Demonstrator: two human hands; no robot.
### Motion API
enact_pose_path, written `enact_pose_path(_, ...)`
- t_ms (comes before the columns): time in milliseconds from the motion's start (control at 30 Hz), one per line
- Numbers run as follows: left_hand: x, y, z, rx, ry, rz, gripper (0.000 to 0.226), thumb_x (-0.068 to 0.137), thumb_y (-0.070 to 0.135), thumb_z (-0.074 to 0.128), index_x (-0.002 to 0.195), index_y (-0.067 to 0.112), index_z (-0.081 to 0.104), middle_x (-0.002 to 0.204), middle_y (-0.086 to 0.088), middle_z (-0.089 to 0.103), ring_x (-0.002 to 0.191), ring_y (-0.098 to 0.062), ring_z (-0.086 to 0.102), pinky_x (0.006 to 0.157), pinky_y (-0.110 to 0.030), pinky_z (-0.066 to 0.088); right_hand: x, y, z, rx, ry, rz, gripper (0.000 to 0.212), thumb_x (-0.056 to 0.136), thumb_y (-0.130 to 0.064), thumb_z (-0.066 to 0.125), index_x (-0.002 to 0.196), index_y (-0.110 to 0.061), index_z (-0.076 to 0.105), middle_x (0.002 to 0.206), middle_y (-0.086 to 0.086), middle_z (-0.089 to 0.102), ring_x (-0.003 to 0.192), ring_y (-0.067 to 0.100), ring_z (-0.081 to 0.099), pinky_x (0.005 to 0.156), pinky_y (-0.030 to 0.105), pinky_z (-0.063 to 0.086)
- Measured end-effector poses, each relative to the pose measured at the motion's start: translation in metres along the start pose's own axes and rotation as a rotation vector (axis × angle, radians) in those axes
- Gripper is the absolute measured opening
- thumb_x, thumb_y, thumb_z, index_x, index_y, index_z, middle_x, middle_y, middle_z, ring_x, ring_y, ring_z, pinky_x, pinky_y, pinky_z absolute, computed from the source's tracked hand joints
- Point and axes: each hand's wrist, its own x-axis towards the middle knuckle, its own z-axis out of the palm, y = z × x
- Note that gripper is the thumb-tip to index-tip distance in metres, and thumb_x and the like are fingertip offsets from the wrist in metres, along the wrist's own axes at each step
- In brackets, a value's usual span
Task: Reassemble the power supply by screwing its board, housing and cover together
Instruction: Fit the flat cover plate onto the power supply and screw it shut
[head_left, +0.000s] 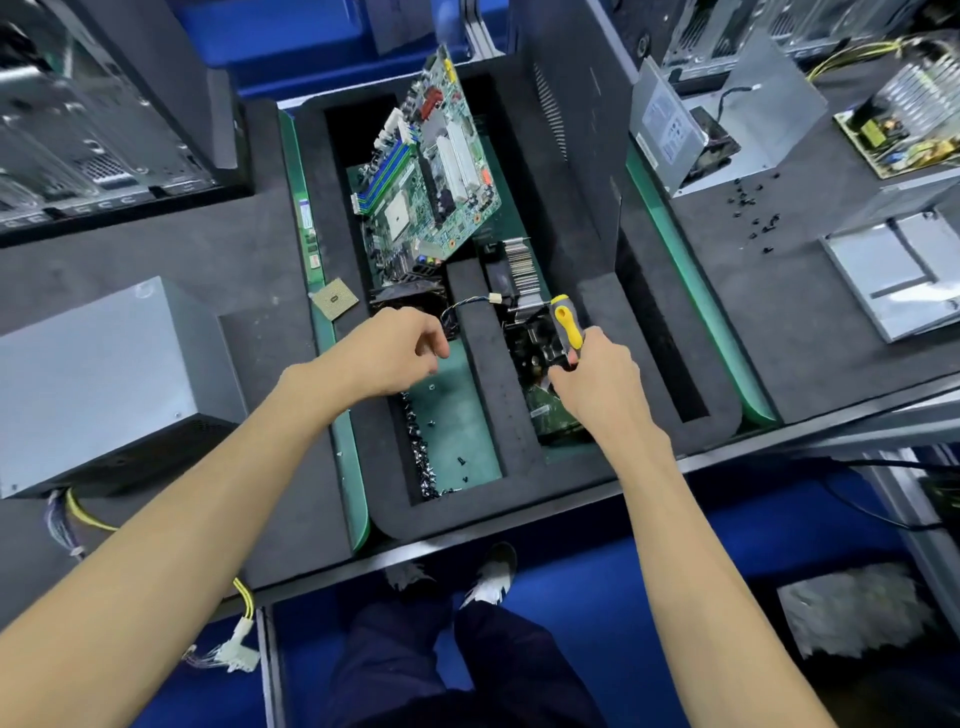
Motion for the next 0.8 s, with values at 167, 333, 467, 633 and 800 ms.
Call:
enact_pose_path(167,-0.014,-0.013,0.009,0.241,-0.002,0.079,0.013,0.089,0.020,0.064,0.097,0.027,0.073,0.087,0.010,0.071,0.091,-0.018,0.068,0.085,-0.033,0.054,-0.013,-0.018,-0.010,-0.016,0.105,-0.116,0.033,0.106,-0.035,0.048,0.082,-0.012,0.047,0.092,0.011,0.054,0.076,0.029,0.057,0.058,0.036,0.039)
enact_pose_path(333,-0.018,-0.021,0.024,0.416,0.045,0.151,0.017,0.091,0.021,0.059,0.099,0.026,0.074,0.093,0.008,0.075,0.093,-0.017,0.068,0.094,-0.031,0.038,-0.017,-0.049,-0.009,0.626,0.059,-0.240,0.038,0.104,-0.033,0.053,0.077,-0.011,0.041,0.061,-0.004,0.041,0.054,0.023,0.040,0.053,0.040,0.034)
enact_pose_path(467,-0.018,-0.016,0.044,0.699,0.059,0.132,0.007,0.086,0.022,0.057,0.081,0.023,0.062,0.084,-0.001,0.070,0.086,-0.023,0.062,0.083,-0.034,0.025,-0.021,-0.073,0.025,1.258,-0.171,-0.067,0.041,0.105,-0.024,0.054,0.071,-0.023,0.032,0.054,-0.011,0.024,0.046,0.009,0.017,0.042,0.021,0.018)
enact_pose_path(633,-0.006,-0.004,0.071,0.792,-0.023,0.045,0.016,0.088,0.013,0.057,0.080,0.022,0.046,0.097,-0.003,0.069,0.095,-0.024,0.060,0.096,-0.035,0.030,-0.021,-0.069,0.054,1.762,-0.287,0.124,0.043,0.106,-0.021,0.047,0.066,-0.023,0.030,0.055,-0.008,0.018,0.045,0.007,0.011,0.037,0.021,0.012)
enact_pose_path(800,0.003,-0.006,0.081,0.782,-0.013,0.054,0.023,0.086,0.004,0.056,0.086,0.025,0.046,0.105,-0.004,0.069,0.105,-0.025,0.061,0.097,-0.035,0.034,-0.019,-0.054,0.062,1.965,-0.280,0.215,0.042,0.104,-0.021,0.044,0.064,-0.022,0.031,0.054,-0.007,0.019,0.047,0.009,0.010,0.035,0.021,0.013)
